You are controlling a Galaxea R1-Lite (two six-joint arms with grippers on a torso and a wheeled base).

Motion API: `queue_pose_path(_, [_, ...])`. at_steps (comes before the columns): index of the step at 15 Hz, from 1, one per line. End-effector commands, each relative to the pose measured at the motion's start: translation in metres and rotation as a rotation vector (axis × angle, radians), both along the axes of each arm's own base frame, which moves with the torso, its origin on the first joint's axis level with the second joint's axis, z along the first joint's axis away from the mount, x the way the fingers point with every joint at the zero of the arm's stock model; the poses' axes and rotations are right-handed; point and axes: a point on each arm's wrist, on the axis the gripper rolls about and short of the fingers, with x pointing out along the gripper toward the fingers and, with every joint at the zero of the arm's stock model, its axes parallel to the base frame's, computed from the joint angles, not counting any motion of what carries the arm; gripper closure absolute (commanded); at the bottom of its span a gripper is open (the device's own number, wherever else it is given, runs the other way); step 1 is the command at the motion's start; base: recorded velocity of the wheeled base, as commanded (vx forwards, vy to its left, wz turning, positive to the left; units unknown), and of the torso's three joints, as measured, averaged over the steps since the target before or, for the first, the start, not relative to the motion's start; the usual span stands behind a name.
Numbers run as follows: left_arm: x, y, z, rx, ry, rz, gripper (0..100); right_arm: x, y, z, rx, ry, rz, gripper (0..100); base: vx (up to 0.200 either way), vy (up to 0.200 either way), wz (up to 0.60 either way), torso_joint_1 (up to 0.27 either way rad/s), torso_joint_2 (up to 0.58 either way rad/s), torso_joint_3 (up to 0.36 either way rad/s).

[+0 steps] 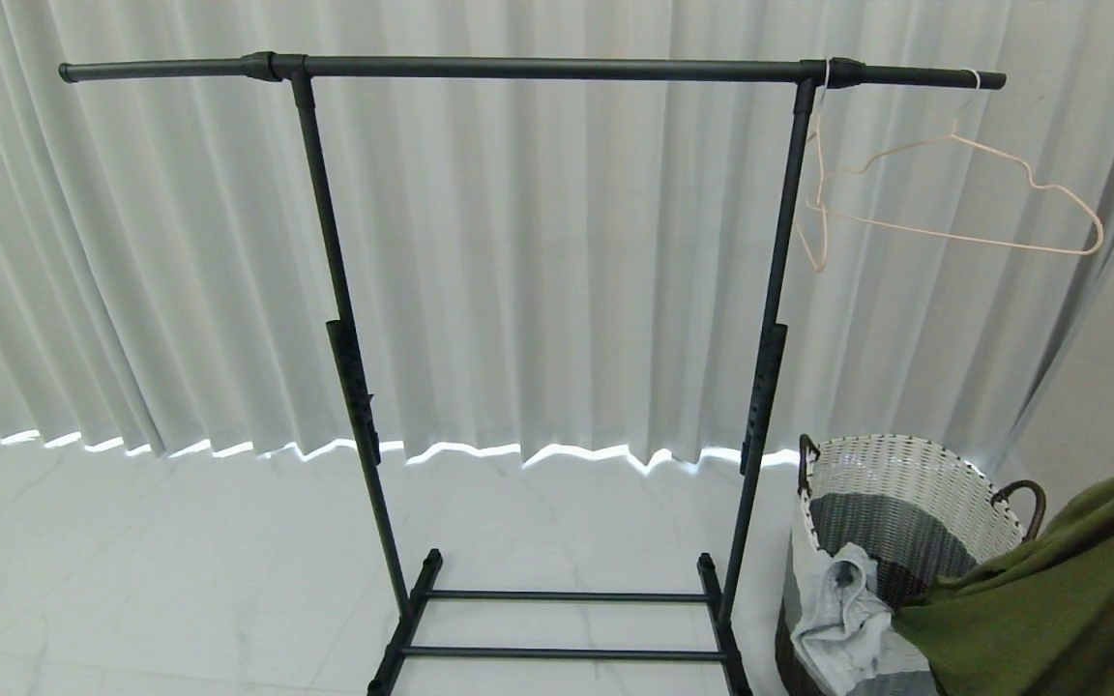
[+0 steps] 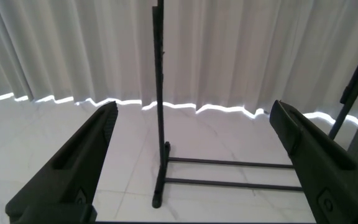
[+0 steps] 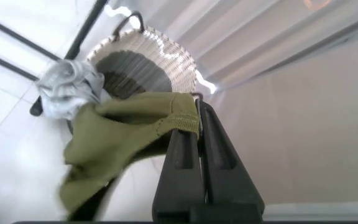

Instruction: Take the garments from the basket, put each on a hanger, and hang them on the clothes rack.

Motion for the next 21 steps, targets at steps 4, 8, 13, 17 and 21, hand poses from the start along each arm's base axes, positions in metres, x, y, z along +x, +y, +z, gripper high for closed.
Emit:
queue_pose_path(4, [0.0, 0.0, 0.0, 0.002, -0.001, 0.0, 0, -0.012, -0.002, 0.018, 0.005, 0.069, -0.002, 100, 0.0, 0.0, 0.0, 0.0, 0.0, 0.0])
queue_pose_path(8, [0.0, 0.0, 0.0, -0.001, 0.002, -0.006, 0, -0.016, -0.002, 0.036, 0.029, 0.113, -0.003, 100, 0.0, 0.0, 0.0, 0.0, 0.0, 0.0])
queue_pose_path(13, [0.0, 0.0, 0.0, 0.005, 0.002, -0.009, 0, -0.027, -0.003, 0.05, 0.041, 0.207, 0.039, 100, 0.0, 0.0, 0.0, 0.0, 0.0, 0.0])
queue_pose_path(17, [-0.002, -0.001, 0.007, -0.003, -0.032, -0.033, 0, -0.031, -0.002, 0.049, 0.035, 0.253, 0.049, 100, 0.0, 0.0, 0.0, 0.0, 0.0, 0.0])
queue_pose_path(21, [0.013, -0.005, 0.115, -0.033, -0.051, -0.301, 0, -0.047, -0.004, 0.072, 0.044, 0.252, 0.071, 100, 0.0, 0.0, 0.0, 0.0, 0.0, 0.0])
